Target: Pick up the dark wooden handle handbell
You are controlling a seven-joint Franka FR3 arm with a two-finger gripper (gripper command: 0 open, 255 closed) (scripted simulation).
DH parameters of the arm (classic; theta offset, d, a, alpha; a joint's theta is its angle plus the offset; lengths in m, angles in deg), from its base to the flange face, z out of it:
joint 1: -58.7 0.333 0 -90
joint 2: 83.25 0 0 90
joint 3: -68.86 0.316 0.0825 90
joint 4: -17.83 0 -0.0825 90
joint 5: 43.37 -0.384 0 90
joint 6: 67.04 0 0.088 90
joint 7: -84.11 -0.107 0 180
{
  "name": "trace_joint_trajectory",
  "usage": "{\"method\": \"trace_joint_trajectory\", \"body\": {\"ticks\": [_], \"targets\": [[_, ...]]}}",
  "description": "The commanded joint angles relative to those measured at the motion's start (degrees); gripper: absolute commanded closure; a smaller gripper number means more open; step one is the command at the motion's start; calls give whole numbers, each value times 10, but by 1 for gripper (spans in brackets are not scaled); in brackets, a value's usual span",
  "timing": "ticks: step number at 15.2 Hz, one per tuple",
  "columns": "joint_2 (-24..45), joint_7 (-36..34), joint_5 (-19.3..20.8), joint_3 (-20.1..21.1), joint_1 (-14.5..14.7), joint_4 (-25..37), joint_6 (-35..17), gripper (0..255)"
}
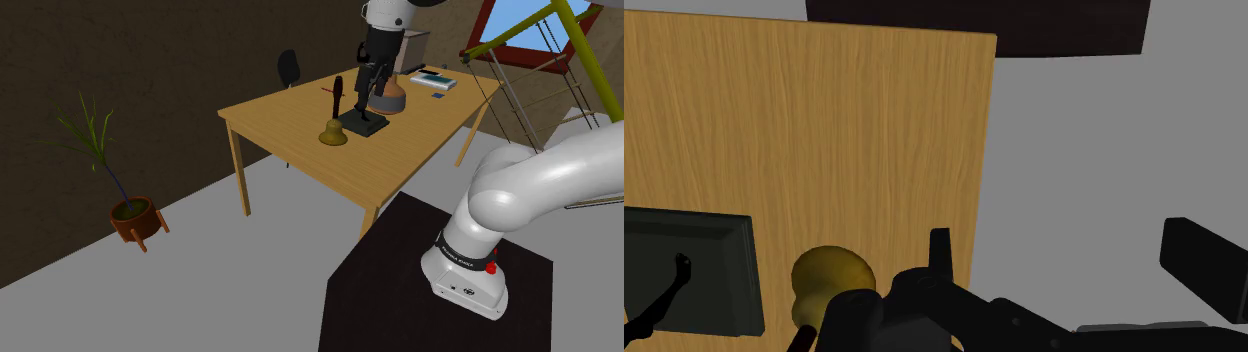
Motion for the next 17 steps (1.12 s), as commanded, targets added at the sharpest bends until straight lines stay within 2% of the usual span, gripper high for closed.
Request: {"method": "trace_joint_trajectory", "body": {"ticks": [1,9,17], "targets": [[0,0,0,0,0,0,0,0],[173,49,30,-54,-30,126,-18,0],[353,99,34,-101,-54,294,-1,0]]}}
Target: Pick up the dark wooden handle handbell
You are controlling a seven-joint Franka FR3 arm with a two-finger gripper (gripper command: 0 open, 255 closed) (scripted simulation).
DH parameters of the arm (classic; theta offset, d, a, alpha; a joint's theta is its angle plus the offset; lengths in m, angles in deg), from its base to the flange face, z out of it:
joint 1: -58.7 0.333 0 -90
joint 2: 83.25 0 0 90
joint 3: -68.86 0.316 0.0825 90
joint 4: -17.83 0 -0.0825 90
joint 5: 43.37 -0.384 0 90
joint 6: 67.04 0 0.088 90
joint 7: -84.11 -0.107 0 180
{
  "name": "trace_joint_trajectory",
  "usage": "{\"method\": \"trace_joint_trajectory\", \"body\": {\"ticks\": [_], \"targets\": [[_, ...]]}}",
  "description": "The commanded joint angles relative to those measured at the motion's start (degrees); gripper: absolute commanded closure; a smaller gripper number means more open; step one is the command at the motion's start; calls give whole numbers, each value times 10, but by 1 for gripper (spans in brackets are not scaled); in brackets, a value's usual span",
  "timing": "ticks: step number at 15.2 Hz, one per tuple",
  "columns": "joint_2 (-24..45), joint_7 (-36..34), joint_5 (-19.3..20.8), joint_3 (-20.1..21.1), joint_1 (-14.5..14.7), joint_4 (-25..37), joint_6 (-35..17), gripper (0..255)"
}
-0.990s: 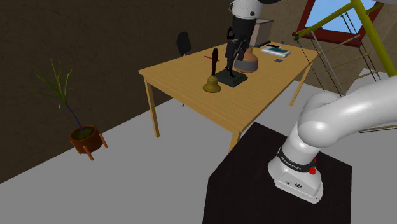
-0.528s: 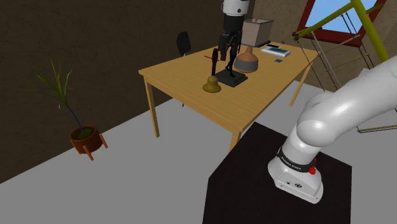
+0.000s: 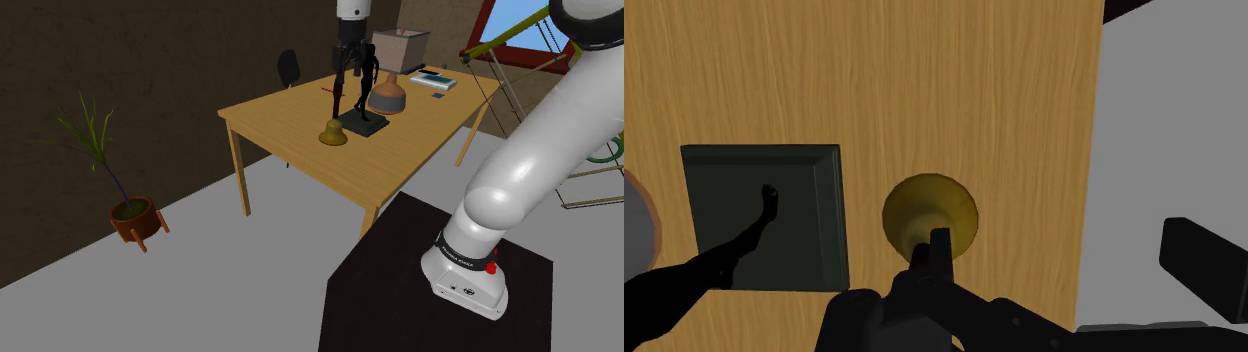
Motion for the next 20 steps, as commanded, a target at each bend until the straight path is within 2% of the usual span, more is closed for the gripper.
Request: {"method": "trace_joint_trajectory", "body": {"ticks": [1,7,16,17,20], "targets": [[52,15,-2,-12,-7,49,4,0],[197,53,-18,-37,-33,216,48,0],[192,49,-17,-37,-32,151,-12,0],[191,48,-17,-36,-32,149,-13,255],[192,48,-17,-36,-32,149,-14,255]]}}
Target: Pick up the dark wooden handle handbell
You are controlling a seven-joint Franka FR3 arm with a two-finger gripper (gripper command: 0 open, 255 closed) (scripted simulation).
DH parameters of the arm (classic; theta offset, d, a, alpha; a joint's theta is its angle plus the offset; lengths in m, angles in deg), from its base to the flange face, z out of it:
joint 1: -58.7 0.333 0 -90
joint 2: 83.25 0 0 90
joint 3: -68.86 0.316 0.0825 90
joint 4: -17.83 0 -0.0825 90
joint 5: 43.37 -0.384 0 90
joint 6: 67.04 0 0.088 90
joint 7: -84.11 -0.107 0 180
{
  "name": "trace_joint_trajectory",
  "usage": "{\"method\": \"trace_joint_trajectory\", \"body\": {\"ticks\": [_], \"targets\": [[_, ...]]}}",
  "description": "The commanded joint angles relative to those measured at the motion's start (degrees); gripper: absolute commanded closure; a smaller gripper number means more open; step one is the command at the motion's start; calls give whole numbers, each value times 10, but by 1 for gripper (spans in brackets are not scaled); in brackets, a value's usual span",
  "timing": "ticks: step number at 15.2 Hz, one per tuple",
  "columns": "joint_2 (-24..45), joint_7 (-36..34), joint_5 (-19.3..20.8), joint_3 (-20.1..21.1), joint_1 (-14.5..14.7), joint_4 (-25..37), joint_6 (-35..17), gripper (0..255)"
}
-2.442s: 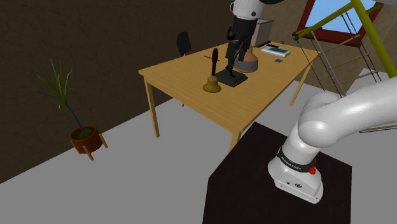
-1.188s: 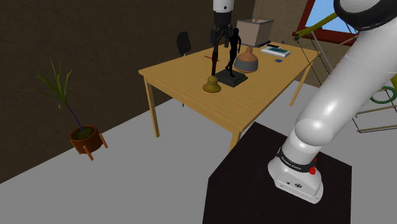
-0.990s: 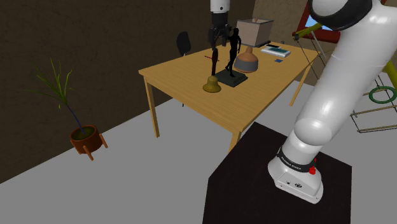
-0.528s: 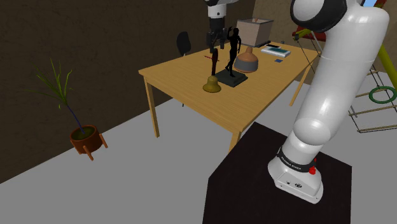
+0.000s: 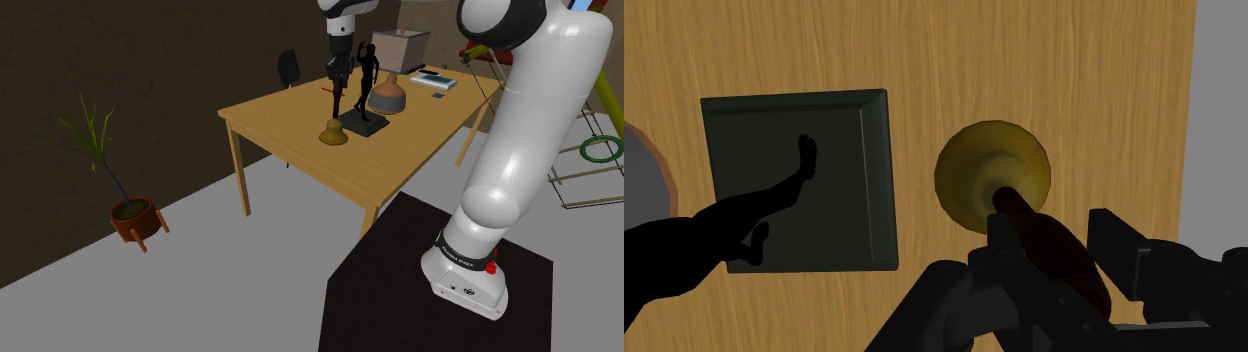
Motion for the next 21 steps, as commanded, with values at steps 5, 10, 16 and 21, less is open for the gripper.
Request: {"method": "trace_joint_trajectory", "body": {"ticks": [5,10,16,21], "targets": [[0,0,0,0,0,-1,0,255],[2,2,0,0,0,33,33,255],[9,6,-2,-1,-1,89,81,255],[19,10,-4,-1,-3,141,123,255]]}}
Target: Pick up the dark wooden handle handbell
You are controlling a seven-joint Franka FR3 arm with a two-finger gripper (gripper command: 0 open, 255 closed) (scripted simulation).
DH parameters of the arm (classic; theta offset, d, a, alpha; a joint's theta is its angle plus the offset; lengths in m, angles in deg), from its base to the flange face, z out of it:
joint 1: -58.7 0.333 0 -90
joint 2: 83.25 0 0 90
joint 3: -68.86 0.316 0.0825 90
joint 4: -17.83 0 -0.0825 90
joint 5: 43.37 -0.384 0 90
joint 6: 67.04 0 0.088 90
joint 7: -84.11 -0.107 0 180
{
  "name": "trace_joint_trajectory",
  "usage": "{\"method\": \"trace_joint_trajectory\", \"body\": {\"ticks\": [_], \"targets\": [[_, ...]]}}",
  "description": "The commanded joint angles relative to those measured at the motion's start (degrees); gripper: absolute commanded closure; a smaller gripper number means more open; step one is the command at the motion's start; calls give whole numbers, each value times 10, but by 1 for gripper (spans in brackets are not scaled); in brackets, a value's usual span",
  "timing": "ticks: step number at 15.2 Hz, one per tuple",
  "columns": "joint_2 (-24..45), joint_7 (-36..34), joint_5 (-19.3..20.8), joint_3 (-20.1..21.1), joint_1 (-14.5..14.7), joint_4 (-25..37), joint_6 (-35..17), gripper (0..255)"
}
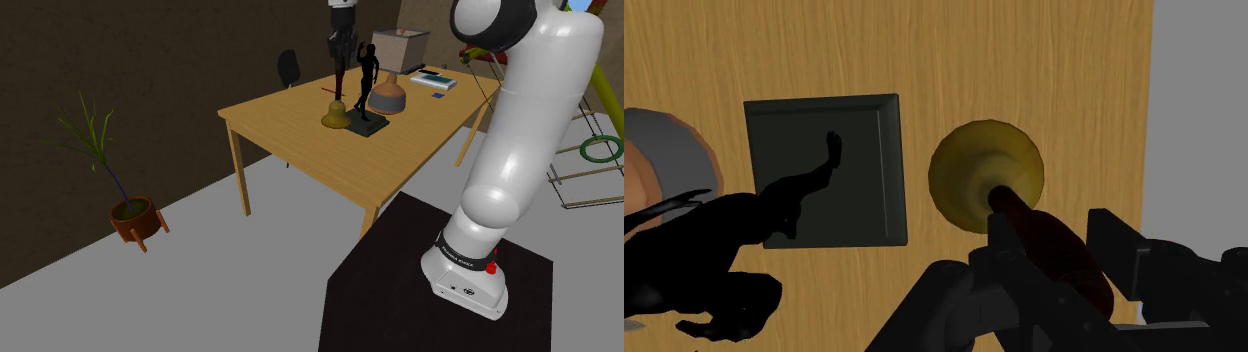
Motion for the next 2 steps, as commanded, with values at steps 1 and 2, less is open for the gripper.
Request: {"method": "trace_joint_trajectory", "body": {"ticks": [1,2], "targets": [[1,1,0,0,0,11,10,255],[1,1,0,0,0,11,10,255]]}}
